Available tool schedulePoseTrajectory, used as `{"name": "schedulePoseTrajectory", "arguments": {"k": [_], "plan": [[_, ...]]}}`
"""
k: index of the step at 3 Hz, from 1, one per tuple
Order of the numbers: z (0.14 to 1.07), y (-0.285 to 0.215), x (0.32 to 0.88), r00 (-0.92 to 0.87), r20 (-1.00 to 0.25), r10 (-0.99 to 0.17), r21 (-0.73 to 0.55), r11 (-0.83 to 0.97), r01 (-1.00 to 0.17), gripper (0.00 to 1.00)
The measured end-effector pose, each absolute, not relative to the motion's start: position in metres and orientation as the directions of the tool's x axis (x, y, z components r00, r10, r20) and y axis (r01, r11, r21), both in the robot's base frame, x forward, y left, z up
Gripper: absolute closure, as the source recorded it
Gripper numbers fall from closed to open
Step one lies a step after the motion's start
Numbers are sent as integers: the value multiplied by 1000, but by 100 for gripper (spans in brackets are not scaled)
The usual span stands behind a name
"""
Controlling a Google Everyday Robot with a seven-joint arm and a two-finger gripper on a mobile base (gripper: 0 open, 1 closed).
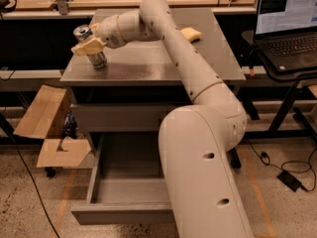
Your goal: Place redbull can into middle drawer
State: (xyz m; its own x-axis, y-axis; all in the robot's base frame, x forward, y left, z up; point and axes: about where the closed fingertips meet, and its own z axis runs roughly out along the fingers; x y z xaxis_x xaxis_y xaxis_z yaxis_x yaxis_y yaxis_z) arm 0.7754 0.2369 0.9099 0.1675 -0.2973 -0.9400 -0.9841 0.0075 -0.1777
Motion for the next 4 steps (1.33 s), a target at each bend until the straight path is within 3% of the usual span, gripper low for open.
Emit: {"name": "schedulePoseTrajectory", "arguments": {"k": [1, 2, 4], "plan": [[926, 219, 773, 179, -940, -289, -186, -1, -982, 85], [925, 223, 772, 179, -940, -289, -185, -7, -983, 100], [939, 192, 757, 102, -939, -327, -132, 69, -989, 100]]}}
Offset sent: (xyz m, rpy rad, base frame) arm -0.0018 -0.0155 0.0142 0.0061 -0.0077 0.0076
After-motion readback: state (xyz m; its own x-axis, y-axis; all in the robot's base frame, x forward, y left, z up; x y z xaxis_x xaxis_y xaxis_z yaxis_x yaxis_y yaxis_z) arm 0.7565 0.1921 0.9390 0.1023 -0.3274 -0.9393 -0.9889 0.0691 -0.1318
